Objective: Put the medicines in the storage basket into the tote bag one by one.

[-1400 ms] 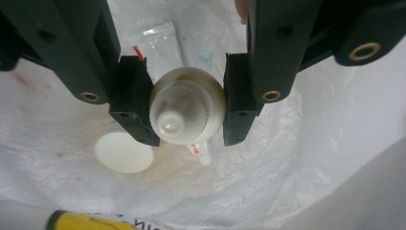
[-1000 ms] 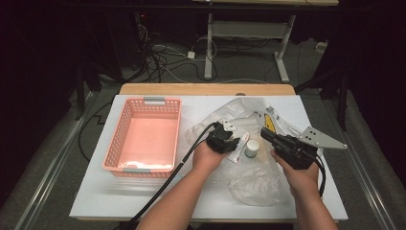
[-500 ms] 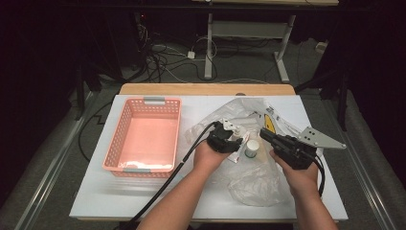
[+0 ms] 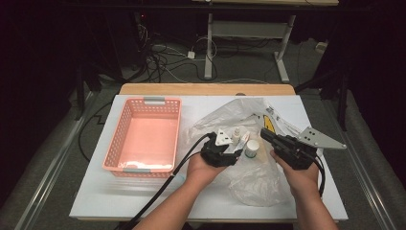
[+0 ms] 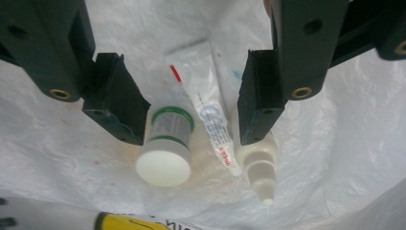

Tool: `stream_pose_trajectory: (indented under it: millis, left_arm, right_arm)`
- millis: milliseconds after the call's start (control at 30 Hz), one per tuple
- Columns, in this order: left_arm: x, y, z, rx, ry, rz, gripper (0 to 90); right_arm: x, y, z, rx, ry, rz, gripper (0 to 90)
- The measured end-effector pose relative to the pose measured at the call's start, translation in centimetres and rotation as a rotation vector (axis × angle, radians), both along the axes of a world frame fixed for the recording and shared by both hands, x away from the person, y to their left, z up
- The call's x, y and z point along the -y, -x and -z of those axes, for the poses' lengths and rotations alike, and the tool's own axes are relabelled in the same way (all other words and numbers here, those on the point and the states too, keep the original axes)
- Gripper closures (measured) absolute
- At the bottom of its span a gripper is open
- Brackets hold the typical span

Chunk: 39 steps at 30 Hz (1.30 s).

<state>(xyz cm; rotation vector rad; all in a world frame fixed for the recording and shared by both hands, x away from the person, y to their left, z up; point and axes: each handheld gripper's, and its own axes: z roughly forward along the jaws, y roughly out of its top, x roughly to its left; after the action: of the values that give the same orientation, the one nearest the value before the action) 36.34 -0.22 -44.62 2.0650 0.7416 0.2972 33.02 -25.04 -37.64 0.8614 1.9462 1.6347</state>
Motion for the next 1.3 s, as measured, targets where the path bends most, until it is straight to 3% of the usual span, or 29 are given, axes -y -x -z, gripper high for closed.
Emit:
stream_pose_trajectory:
  millis: [267, 467, 533, 667, 800, 900, 967, 1100, 1233, 1300]
  left_arm:
    - [-2.3, 3.1, 0.4, -0.017, 0.026, -0.014, 38.4]
    - [-3.8, 5.1, 0.9, -0.054, 0.031, 0.018, 31.4]
    - [-4.1, 5.8, 1.2, -0.064, 0.007, 0.057, 27.8]
    - [-4.5, 7.1, 2.0, -0.051, -0.038, 0.082, 20.5]
    - [-4.8, 7.3, 3.0, -0.066, -0.042, 0.083, 9.5]
    - [-4.7, 7.1, 3.4, -0.064, -0.095, 0.052, 0.0]
    - [-4.7, 6.8, 3.6, -0.080, -0.102, 0.038, 0.0]
    - [-4.4, 5.8, 4.0, -0.077, -0.131, 0.006, 1.4]
    - [-4.0, 4.6, 4.4, -0.160, -0.179, -0.008, 7.7]
    - [-3.9, 4.6, 4.4, -0.159, -0.181, -0.014, 12.9]
  right_arm:
    - [0.0, 0.0, 0.1, 0.002, 0.012, 0.000, 90.0]
    - [0.1, 0.3, 0.1, -0.006, 0.010, 0.015, 90.0]
    - [0.3, 0.4, 0.1, -0.003, 0.013, 0.017, 90.0]
    - [0.6, 0.7, 0.1, -0.001, 0.021, 0.024, 90.0]
    - [0.9, 1.0, 0.3, -0.006, 0.026, 0.030, 90.0]
    - [1.0, 1.1, 0.4, -0.010, 0.028, 0.034, 90.0]
    - [1.2, 1.3, 0.4, -0.012, 0.032, 0.035, 90.0]
    - [1.7, 1.6, 0.5, -0.016, 0.026, 0.046, 90.0]
    - [1.8, 1.7, 0.6, -0.023, 0.029, 0.042, 90.0]
    - [1.7, 1.7, 0.7, -0.019, 0.030, 0.040, 90.0]
